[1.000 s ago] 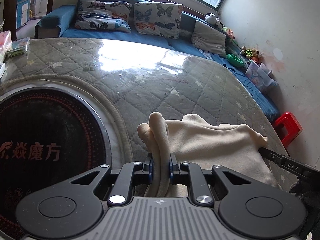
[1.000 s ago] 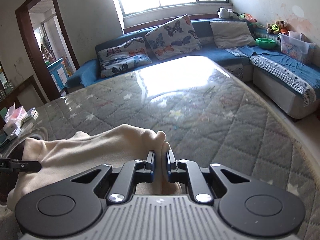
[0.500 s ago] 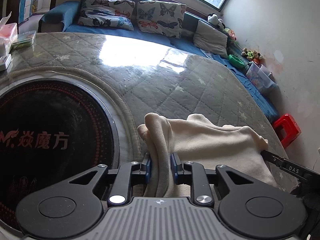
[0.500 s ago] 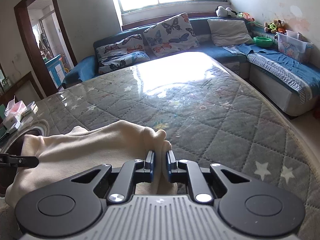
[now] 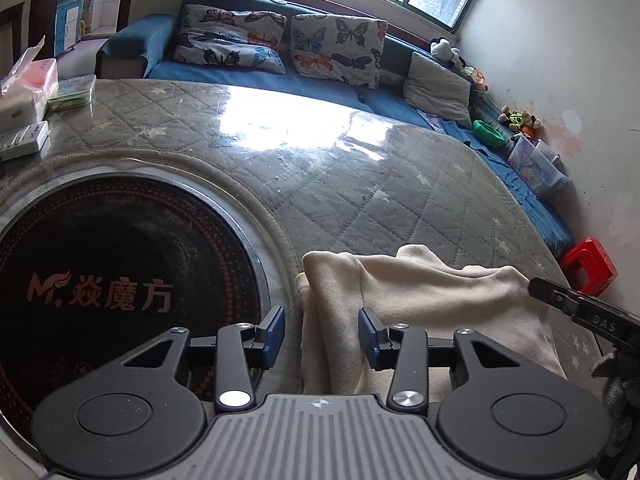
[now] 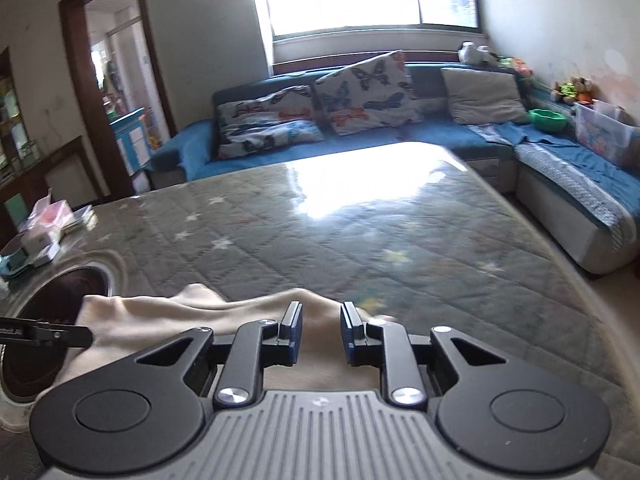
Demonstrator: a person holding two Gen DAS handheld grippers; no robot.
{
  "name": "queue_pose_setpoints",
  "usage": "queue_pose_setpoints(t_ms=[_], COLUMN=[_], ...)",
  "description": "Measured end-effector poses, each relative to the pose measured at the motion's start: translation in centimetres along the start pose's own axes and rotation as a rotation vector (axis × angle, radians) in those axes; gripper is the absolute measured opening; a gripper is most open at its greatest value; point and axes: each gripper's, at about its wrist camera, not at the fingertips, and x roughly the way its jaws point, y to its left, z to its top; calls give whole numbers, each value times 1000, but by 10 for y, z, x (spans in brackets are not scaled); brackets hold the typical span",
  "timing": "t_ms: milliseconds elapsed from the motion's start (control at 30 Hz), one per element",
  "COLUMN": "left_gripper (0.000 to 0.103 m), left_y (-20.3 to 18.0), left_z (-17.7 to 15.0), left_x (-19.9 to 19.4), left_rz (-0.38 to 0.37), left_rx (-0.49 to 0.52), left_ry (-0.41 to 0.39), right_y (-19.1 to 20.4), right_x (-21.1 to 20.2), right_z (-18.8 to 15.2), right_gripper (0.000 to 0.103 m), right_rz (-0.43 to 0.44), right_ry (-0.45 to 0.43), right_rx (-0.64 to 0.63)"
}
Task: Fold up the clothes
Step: 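Lower the folded sweatshirt onto the mattress and open both grippers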
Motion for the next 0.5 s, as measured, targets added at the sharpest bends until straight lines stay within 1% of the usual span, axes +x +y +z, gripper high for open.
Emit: queue_pose_setpoints(t_ms=[200, 367, 500], left_gripper=[44, 45, 46], left_y=[0, 3, 5], left_z=[2, 4, 4], left_x=[3, 9, 10], left_rz=[5, 8, 5], left_rx=[15, 10, 8], left_ry=[-2, 4, 5], right_y=[21, 23, 24], right_x=[28, 50, 51], right_z=[6, 4, 4], right_gripper=[20, 21, 22], right_rz=[43, 20, 15], right_ry=[28, 57, 52], right_rx=[-30, -51, -52])
